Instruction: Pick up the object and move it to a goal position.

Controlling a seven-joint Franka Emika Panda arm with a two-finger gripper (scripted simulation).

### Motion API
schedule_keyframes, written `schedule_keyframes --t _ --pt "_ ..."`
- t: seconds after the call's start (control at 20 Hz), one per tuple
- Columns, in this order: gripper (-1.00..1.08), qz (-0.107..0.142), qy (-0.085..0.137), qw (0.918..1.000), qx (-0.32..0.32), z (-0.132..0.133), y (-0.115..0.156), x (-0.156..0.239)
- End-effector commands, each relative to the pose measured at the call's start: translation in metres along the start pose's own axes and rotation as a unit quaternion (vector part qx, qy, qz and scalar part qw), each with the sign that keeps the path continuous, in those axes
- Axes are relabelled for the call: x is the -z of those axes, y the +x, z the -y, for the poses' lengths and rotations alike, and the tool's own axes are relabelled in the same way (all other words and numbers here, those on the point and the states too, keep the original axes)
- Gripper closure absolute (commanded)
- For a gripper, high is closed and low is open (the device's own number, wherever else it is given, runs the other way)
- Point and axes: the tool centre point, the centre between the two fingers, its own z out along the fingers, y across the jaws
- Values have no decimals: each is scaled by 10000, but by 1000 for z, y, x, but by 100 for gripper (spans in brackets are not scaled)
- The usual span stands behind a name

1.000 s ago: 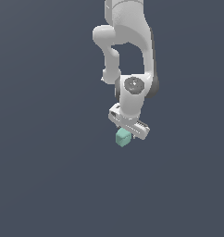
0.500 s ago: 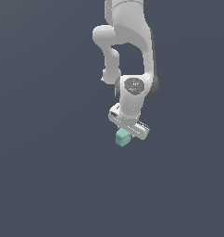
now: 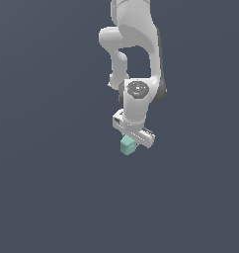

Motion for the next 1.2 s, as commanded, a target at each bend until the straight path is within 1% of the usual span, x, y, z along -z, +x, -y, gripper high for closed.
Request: schedule_keyframes --t 0.0,0.15,0.3,0.85,1.0,1.15 --pt "108 -4 2 10000 -7 -14 6 4" --pt "108 -2 5 10000 -9 -36 15 10" --pt "108 -2 5 10000 -9 -65 26 18" --pt "108 3 9 10000 -10 -190 77 54" --pt "108 1 7 10000 -9 -216 88 61" --pt "108 1 7 10000 -9 -236 98 67"
